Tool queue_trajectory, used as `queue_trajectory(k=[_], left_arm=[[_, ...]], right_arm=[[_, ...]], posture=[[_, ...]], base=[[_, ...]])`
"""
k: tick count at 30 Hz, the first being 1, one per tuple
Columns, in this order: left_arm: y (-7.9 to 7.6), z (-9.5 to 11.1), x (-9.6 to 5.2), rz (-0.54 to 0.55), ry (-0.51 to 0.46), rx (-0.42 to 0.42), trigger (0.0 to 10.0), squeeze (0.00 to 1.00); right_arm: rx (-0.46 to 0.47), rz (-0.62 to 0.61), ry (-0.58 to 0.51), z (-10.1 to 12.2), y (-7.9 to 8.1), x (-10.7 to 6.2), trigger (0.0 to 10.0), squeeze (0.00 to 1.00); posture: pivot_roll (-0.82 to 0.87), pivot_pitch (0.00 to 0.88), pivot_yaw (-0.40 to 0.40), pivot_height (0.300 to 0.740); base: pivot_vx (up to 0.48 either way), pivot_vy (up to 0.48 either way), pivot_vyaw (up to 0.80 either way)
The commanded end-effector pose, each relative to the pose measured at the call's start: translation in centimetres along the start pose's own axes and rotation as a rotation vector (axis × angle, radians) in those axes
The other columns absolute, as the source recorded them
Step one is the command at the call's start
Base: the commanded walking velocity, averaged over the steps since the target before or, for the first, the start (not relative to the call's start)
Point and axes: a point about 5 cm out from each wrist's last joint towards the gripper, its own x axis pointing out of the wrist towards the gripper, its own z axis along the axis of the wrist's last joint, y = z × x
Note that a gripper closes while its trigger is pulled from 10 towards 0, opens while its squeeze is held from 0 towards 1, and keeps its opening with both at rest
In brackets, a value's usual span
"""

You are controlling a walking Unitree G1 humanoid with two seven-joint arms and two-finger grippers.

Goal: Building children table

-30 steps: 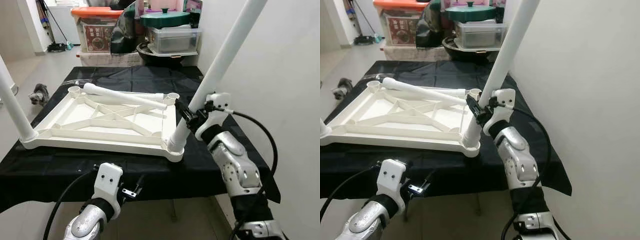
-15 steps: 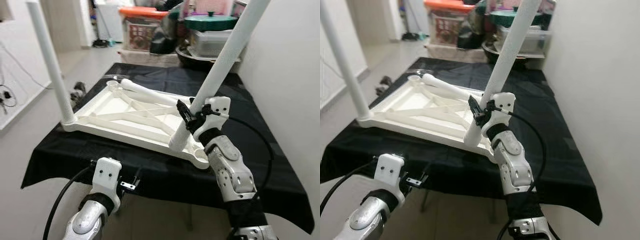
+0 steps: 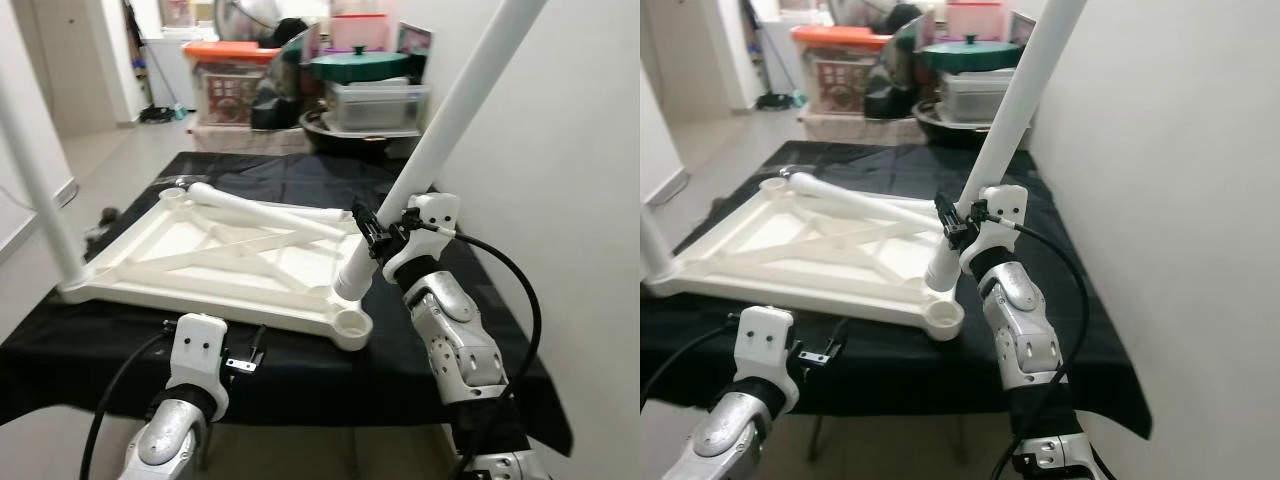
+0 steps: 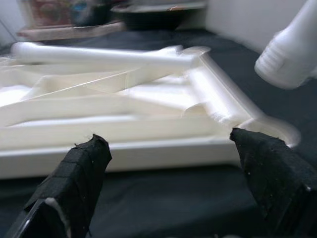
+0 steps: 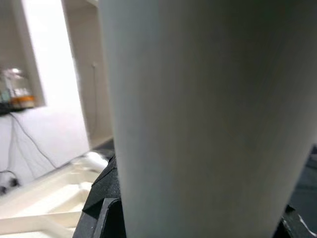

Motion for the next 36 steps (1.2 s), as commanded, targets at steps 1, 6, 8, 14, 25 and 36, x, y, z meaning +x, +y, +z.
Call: queue_trajectory(k=[1,6,8,14,25,36], left_arm=[[1.0,-0.5,-0.1,0.053,0.032,0.023,10.0,0.00],[1.2,-0.6,-0.1,0.060,0.032,0.014,10.0,0.00],[1.1,-0.6,-0.1,0.058,0.030,0.011,10.0,0.00],[0.6,-0.6,-0.2,0.030,0.029,0.018,10.0,0.00],[-1.8,-0.8,-1.9,-0.115,0.059,0.000,10.0,0.00],[-3.6,-0.7,-4.7,-0.230,0.104,-0.030,10.0,0.00]], right_arm=[[0.002,0.025,-0.015,0.1,0.8,0.4,10.0,0.00],[0.006,0.026,-0.014,0.1,0.7,0.5,10.0,0.00],[0.013,0.036,-0.015,0.2,0.7,0.5,10.0,0.00],[0.090,0.178,0.009,0.5,1.3,1.4,10.0,0.00],[0.223,0.583,0.137,1.5,1.3,4.7,10.0,0.00],[0.339,0.971,0.250,1.0,-0.8,2.5,10.0,0.00]], posture=[[0.11,0.000,-0.056,0.740],[0.11,0.000,-0.059,0.740],[0.11,0.000,-0.059,0.740],[0.11,0.000,-0.060,0.740],[0.14,0.036,-0.080,0.740],[0.17,0.100,-0.080,0.740]], base=[[0.000,0.000,0.00],[0.000,0.000,0.00],[0.000,0.000,0.00],[0.000,0.000,0.00],[0.000,0.000,0.00],[0.000,0.000,0.00]])
